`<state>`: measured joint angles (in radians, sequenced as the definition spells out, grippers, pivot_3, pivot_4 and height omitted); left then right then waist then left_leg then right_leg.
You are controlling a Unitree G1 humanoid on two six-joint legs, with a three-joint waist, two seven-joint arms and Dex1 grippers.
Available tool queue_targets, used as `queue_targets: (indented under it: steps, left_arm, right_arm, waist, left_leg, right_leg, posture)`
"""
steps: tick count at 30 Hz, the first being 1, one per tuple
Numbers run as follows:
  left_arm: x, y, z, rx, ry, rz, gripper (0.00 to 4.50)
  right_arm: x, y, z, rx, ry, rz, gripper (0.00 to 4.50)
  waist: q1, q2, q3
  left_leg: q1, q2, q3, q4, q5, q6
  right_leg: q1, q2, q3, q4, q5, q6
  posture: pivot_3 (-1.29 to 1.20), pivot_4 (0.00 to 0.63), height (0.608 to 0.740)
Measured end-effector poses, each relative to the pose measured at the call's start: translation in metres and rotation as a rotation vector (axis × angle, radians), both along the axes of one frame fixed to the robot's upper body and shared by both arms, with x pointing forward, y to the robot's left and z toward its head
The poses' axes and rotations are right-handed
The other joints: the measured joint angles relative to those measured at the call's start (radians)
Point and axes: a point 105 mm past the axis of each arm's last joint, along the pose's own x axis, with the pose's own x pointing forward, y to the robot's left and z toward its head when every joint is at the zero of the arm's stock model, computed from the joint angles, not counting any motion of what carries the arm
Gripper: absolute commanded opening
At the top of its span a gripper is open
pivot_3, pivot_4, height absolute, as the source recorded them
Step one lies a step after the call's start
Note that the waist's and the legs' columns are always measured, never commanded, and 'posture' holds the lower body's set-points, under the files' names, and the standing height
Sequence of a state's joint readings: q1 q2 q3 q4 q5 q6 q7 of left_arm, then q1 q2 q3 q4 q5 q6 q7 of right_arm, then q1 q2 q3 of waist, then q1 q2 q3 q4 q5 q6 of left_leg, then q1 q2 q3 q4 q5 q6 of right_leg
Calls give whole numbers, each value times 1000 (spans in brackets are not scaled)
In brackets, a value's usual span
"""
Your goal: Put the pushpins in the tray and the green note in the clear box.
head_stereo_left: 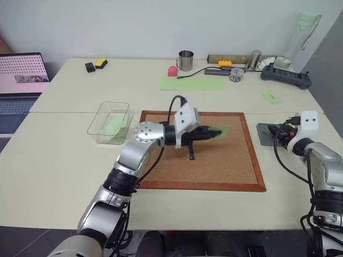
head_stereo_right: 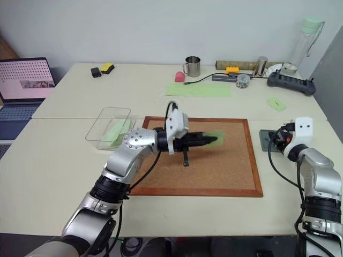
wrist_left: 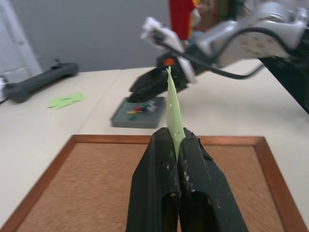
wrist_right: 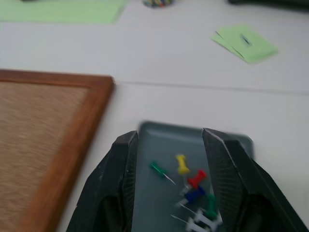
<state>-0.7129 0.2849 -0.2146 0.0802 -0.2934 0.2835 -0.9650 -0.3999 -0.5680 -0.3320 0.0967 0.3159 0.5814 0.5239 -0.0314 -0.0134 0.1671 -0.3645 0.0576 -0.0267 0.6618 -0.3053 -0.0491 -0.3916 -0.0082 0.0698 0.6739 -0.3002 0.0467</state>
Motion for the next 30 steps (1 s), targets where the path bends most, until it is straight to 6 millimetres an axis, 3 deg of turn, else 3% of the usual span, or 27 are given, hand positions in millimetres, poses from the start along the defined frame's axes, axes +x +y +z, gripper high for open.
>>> queue_targets:
  steps: [3,6,11,15,18,23,30]
  left_arm:
    - [20,24,11,-38,4,155,0]
    - [39,56,11,-100,46,361,0]
    - [64,140,3,-158,48,835,0]
    - [61,192,-11,-176,60,1117,0]
    - [53,213,-28,-176,94,1263,0]
    - [50,230,-27,-202,89,1365,0]
    - [50,229,-26,-221,87,1362,1319]
  right_arm:
    - [-8,23,23,13,-59,129,2174]
    - [-25,64,51,43,-134,320,2174]
    - [-59,128,75,83,-164,611,2174]
    - [-70,150,90,117,-182,706,2174]
    - [-72,157,96,134,-187,731,2174]
    - [-71,162,97,140,-186,742,2174]
    - [-67,162,94,143,-169,738,2210]
  waist:
    - [-2,0,0]
    - [-2,0,0]
    - [0,0,0]
    - [5,0,0]
    - [14,-1,1]
    - [25,-1,1]
    - [26,-1,1]
  left_leg:
    - [0,0,-1,0,0,0]
    - [0,1,-2,0,0,0]
    - [-1,1,-4,0,0,0]
    - [-1,1,-4,0,0,0]
    - [-2,1,-5,0,0,0]
    - [-2,1,-5,0,0,0]
    - [-2,1,-5,0,0,0]
  right_leg:
    - [0,1,0,0,0,0]
    - [0,1,0,0,0,0]
    - [0,1,-2,0,0,0]
    - [0,-1,-3,0,0,0]
    - [0,-1,-6,0,0,0]
    - [0,-1,-6,0,0,0]
    - [0,-1,-6,0,0,0]
  posture:
    - [0,150,740]
    - [0,150,740]
    - [0,150,740]
    - [0,150,740]
    - [0,150,740]
    - [0,150,740]
    - [0,150,740]
